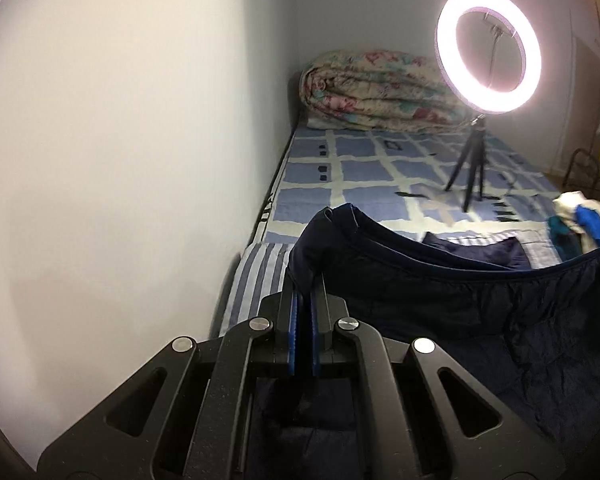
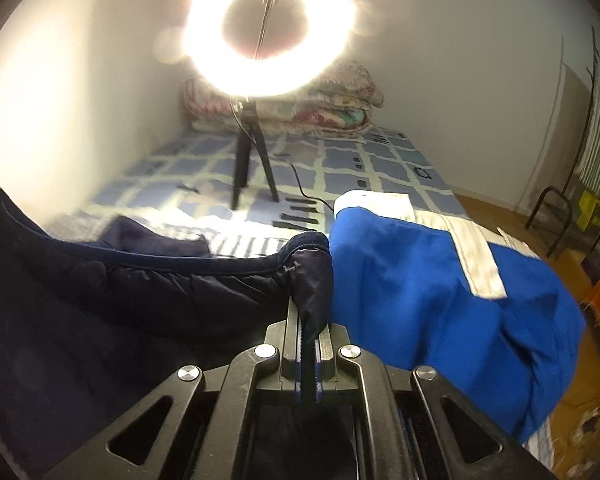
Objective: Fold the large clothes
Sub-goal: 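Lift the hem toward the collar with both tools and open them, then withdraw both open tools from the folded jacket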
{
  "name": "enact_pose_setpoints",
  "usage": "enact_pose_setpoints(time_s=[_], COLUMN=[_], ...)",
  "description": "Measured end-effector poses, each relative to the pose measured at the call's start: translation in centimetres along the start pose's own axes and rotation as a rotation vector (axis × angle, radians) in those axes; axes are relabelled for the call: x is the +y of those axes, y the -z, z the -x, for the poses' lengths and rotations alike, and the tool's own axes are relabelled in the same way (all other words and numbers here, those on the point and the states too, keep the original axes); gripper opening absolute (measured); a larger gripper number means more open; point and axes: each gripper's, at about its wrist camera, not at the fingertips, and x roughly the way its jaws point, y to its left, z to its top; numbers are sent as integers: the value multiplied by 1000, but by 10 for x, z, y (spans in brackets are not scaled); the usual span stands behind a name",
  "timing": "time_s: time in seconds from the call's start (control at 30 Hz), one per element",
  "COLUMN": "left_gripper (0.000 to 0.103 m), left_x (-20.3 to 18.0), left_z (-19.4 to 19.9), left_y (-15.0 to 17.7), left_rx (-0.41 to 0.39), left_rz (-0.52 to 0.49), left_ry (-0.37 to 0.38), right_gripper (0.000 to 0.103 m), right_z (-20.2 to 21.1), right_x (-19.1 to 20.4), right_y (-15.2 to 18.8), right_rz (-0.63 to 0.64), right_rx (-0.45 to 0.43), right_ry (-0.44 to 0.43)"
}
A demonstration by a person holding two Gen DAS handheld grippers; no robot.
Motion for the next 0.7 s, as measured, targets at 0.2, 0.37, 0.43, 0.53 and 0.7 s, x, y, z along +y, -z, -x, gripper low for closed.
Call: enact_pose_setpoints(time_s=[0.2,0.37,0.43,0.53,0.7], left_gripper=[3,5,12,21,25], left_x=[-12,-23,-27,-26,-17], left_z=[-88,-128,-135,-128,-75], left_y=[26,56,56,51,27], left_rx=[93,155,176,174,103], left_rz=[-22,-32,-44,-49,-21], left_ry=[-40,-69,-89,-120,-114], right_gripper=[1,1,3,21,36], right_z=[-60,-85,-89,-74,-13], right_x=[21,24,26,26,2], right_y=[13,26,27,21,20], right_rz=[134,173,189,185,33], right_rx=[65,116,136,131,85], right_ry=[109,142,156,155,17])
